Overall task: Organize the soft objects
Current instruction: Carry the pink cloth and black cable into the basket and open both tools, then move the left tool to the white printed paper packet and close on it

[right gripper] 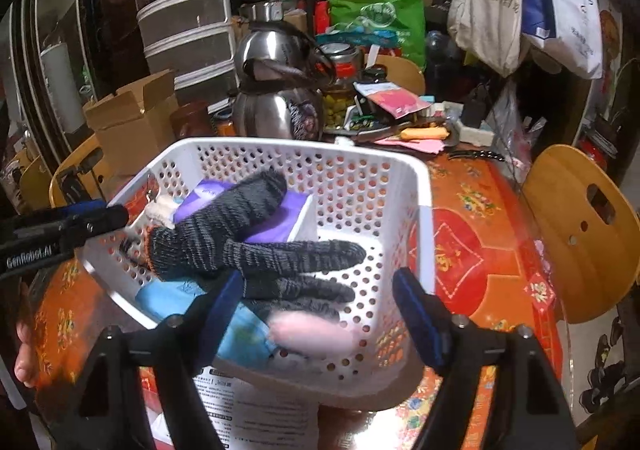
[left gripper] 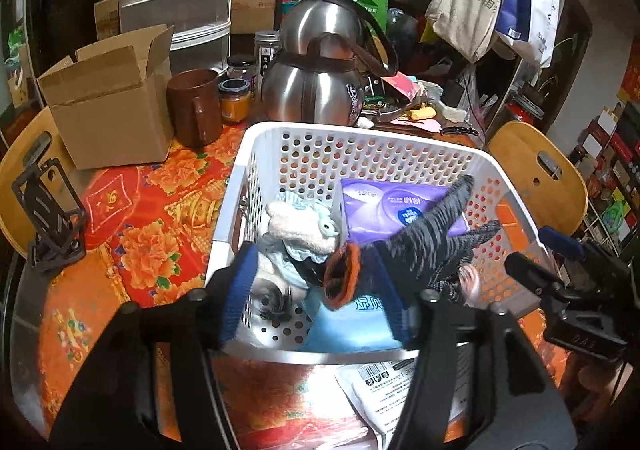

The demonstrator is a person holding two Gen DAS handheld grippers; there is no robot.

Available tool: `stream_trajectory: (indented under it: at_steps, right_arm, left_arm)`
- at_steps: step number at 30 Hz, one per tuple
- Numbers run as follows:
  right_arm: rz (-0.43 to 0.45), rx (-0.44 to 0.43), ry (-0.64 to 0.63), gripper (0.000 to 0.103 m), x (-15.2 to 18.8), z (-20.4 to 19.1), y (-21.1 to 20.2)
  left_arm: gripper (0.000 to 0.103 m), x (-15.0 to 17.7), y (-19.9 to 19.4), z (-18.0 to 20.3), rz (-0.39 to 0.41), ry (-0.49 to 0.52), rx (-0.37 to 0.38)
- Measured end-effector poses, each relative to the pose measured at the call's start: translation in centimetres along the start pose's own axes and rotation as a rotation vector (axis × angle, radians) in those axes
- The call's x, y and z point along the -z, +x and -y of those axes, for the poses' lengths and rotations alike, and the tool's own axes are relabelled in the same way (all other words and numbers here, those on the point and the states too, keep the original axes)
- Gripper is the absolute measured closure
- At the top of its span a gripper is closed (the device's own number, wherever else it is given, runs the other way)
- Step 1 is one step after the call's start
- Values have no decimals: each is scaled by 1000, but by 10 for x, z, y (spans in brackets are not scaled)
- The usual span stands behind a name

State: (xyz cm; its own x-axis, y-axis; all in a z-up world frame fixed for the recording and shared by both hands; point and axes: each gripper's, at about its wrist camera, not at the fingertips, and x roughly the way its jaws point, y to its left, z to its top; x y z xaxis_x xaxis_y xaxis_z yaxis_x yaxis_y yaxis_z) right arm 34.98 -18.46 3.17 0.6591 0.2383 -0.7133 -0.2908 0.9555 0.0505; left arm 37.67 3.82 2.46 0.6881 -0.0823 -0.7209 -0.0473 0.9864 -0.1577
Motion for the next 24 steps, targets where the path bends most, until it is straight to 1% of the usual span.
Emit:
stream_trajectory:
  at_steps: [5,7,9,12,15,18,21,24]
  right_arm:
    - [16,0,8,19,-1,5,-9]
    - [20,1,11,19,0,6,-11]
    - [23,-5,18,19,1,8,-13]
    - [18,-2,18,19,4,9,-13]
    - [16,-4,10,19,12,8,-16]
    - [20,-14,-7,19,26,6,-23]
    - [31,1,-24,19,42,7,-32]
    - [32,-19,-21,19,62,9,-41]
  left_arm:
    - [18,2,-12,1,36,3,6]
    - [15,4,-17,3,49,19,-3]
    - [14,8,-20,3,57,22,-3]
    - [14,15,-22,1,47,8,17]
    - [14,25,-24,-2,39,4,-3]
    - [14,39,-30,-10,24,-10,8]
    - [14,56,-39,-18,33,-20,17]
    - [14,74,-43,-25,17,-27,13]
